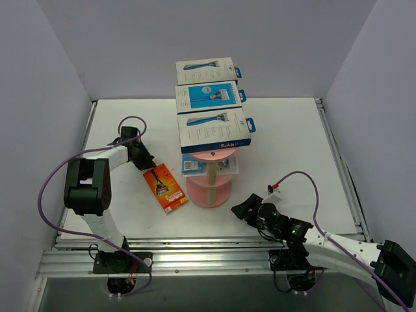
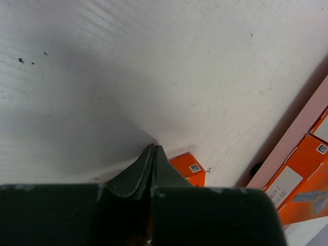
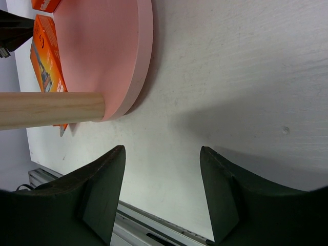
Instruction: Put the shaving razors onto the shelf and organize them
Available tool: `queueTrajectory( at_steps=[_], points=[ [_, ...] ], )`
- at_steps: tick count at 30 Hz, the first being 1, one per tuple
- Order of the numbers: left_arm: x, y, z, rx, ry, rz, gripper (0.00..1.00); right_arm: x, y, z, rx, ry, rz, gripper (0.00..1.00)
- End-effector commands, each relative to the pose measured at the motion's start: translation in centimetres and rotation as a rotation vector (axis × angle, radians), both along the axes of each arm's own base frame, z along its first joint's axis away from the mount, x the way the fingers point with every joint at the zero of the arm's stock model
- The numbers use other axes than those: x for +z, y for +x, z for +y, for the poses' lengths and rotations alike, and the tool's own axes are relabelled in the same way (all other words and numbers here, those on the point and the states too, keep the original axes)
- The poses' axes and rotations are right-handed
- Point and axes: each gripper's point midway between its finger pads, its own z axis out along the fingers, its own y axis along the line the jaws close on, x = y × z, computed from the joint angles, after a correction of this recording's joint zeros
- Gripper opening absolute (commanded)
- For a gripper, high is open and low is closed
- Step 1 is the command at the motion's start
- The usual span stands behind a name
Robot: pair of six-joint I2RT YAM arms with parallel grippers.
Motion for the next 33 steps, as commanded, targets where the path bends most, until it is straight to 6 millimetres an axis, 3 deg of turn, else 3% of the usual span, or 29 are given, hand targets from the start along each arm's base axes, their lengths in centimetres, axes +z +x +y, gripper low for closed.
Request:
queueTrajectory(
  at_steps=[1, 11, 20, 33],
  points=[
    [0.1, 0.6, -0.6, -0.026, 0.026, -0.017, 0.02, 0.4, 0.3, 0.1, 0.004, 0.002, -0.028, 0.56],
    [0.3, -2.6, -2.1, -0.064, 0.071, 0.025, 0.02, 1.1, 0.0, 1.0, 0.037, 0.034, -0.041, 0.56],
    [1.0, -6.6, -1.8, -0.018, 0.053, 0.042, 0.02, 1.2, -0.2, 1.7, 0.059, 0.054, -0.048, 0.56],
    [-0.4, -12.5, -4.2, -0.033, 0.001, 0.057, 0.02, 1.3, -2.3, 5.4, 0.118, 0.070, -0.041, 0.54]
  ],
)
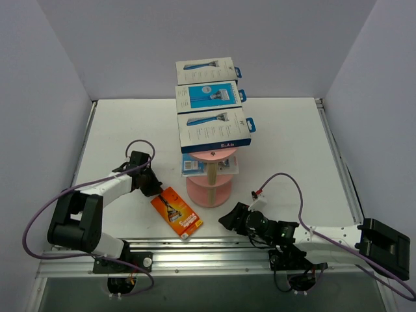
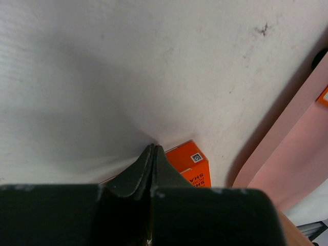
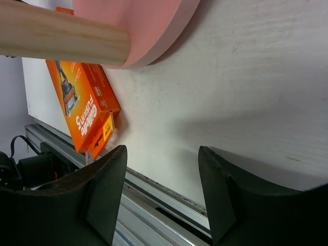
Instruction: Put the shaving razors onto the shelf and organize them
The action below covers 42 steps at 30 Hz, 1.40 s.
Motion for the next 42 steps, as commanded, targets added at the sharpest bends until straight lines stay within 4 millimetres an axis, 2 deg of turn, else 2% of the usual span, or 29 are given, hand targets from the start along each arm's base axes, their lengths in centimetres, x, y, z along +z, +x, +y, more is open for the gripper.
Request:
queueTrajectory(
  at_steps=[1, 5, 11, 14, 20, 26, 30, 42],
  points=[
    [0.1, -1.1, -0.7, 0.011, -0.020, -0.015, 0.02, 1.5, 1.0, 1.2, -0.061, 0.053, -0.031, 0.52],
    [-0.6, -3.1, -1.4, 0.005, -0.048, -0.008, 0.02, 1.3, 0.5, 1.6, -0.065, 0.062, -0.008, 0.45],
    [-0.4, -3.8, -1.2, -0.004, -0.033, -0.033, 0.02, 1.6, -0.3, 2.6, -0.048, 0.087, -0.005, 0.31],
    [-0.5, -4.0, -1.1, -0.003, -0.031, -0.035, 0.02, 1.9, -0.9, 3.6, -0.017, 0.091, -0.010, 0.29],
    [-0.5, -5.0, -1.3, -0.008, -0.046, -0.034, 0.02, 1.4, -2.4, 4.9, -0.004, 0.093, 0.010, 0.29],
    [-0.2, -6.0, -0.8, -0.015, -0.037, -0.049, 0.02, 2.2, -3.5, 6.1, 0.011, 0.113, -0.009, 0.30],
    [-0.3, -6.7, -0.9, -0.021, -0.046, -0.045, 0.02, 2.6, -3.7, 7.1, 0.018, 0.114, -0.012, 0.33],
    [-0.5, -7.7, -1.0, -0.039, -0.053, -0.043, 0.02, 1.2, -4.2, 8.0, 0.041, 0.100, 0.021, 0.34]
  ],
)
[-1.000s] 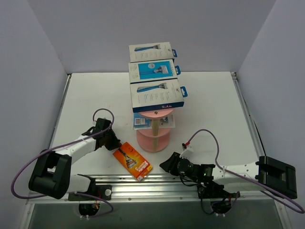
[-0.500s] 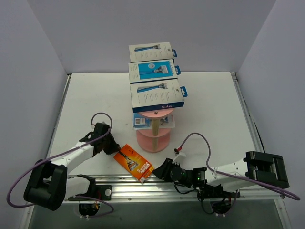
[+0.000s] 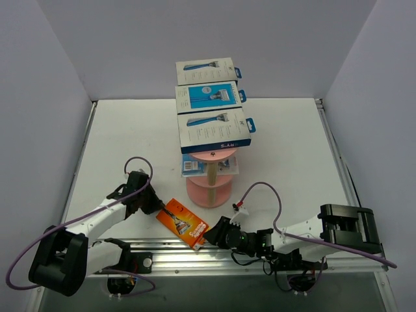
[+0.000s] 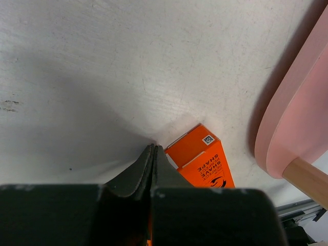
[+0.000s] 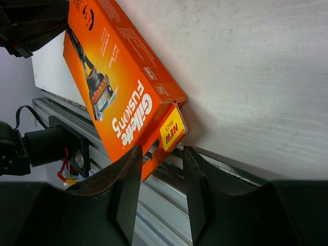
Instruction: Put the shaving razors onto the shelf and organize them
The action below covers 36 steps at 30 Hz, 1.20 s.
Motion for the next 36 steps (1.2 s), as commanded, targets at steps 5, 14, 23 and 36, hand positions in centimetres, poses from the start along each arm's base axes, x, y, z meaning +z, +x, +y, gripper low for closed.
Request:
queueTrajectory(
  at_steps=[5, 14, 23, 36],
  points=[
    [-0.4, -1.1, -0.1, -0.012, 0.008, 0.027, 0.02, 1.5, 0.5, 1.6, -0.026, 0.061, -0.017, 0.34],
    [-0.2, -1.3, -0.6, 0.002, -0.004, 0.020, 0.02, 1.1, 0.1, 2.6, -0.006, 0.078, -0.002, 0.33],
    [-0.4, -1.8, -0.8, -0.002, -0.010, 0.020, 0.02, 0.8, 0.1, 2.3, -0.023, 0.091, 0.009, 0.31],
    [0.2, -2.4, -1.7, -0.006, -0.032, 0.014, 0.02, 1.6, 0.2, 2.9, -0.028, 0.115, 0.011, 0.37]
  ],
)
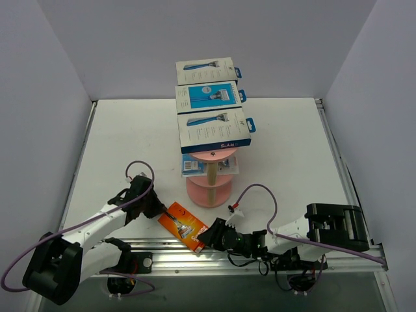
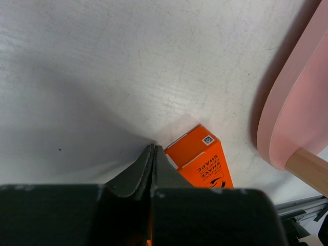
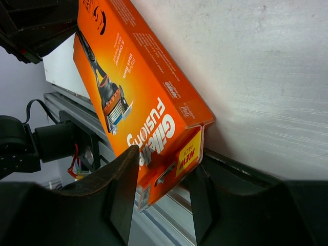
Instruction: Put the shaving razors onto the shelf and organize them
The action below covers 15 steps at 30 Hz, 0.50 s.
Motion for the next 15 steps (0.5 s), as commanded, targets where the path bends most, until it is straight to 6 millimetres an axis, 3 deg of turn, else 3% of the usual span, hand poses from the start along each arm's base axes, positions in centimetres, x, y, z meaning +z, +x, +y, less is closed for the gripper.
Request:
queueTrajectory(
  at_steps=[1, 8, 12, 15],
  points=[
    [0.1, -1.0, -0.7, -0.018, -0.025, 0.027, 0.02, 1.8, 0.7, 0.9, -0.038, 0.056, -0.019, 0.37],
    [0.8, -1.2, -1.4, -0.031, -0.039, 0.017, 0.02, 3.2, 1.7, -1.1, -0.106, 0.049, -0.043, 0.29],
    [0.9, -1.7, -2.2, -0.046, -0.051, 0.017, 0.02, 3.1, 2.4, -2.4, -0.141, 0.038, -0.046, 0.27],
    [1.0, -1.7, -2.8, -0.047, -0.066, 0.012, 0.02, 2.8, 2.7, -3.1, -0.154, 0.031, -0.041, 0.20]
  ],
)
